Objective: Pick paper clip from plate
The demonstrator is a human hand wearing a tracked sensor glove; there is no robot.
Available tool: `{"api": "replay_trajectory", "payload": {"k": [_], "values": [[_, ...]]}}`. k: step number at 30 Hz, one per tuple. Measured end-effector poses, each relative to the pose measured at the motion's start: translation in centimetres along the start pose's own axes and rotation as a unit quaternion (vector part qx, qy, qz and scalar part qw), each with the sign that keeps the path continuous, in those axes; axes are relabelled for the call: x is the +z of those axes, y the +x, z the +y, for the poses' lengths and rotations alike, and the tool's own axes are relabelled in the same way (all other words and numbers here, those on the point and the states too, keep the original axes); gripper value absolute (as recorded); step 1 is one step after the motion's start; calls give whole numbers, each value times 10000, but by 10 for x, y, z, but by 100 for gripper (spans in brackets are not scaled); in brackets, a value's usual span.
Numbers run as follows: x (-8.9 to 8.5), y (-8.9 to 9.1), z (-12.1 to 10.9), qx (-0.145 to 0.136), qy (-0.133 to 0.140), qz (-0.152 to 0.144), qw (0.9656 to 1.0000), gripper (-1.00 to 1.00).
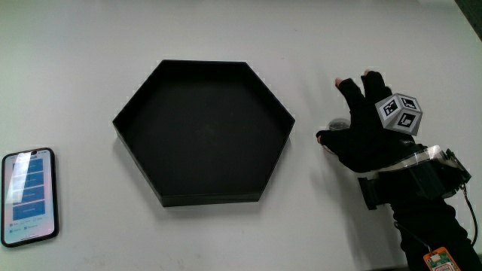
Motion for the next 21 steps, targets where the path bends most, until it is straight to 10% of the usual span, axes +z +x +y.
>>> {"api": "replay_trajectory", "payload": {"k": [6,11,14,21], "values": [[-12,0,12,-212,-764,-395,9961,0],[-14,1,12,-150,-521,-269,9982,0],[-20,1,19,-336,-910,-415,9944,23],[-22,1,22,-365,-827,-309,9954,77]]}}
